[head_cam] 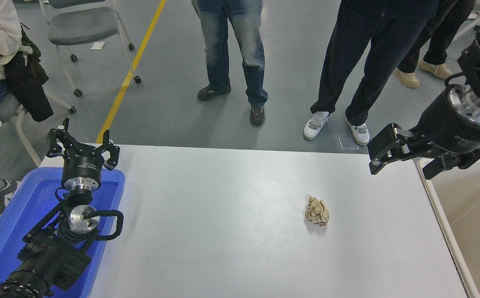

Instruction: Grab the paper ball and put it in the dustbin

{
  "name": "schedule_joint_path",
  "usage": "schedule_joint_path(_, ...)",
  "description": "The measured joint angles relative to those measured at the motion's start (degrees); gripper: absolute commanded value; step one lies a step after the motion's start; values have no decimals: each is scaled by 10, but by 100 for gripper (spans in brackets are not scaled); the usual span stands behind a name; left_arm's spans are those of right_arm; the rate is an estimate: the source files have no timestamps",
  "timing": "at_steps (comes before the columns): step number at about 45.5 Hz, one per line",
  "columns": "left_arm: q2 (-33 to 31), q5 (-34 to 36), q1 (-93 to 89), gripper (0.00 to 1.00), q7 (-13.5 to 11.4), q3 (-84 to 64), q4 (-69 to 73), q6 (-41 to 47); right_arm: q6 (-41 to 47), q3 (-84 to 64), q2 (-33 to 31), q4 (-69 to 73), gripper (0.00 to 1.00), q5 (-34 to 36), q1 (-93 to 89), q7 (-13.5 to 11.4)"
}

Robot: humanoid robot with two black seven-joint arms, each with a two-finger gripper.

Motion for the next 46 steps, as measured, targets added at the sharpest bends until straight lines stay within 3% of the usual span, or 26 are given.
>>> schedule_joint_path(46,0,-1,0,99,0,0,0,0,0,47,29,-59,100,-11,-58,0)
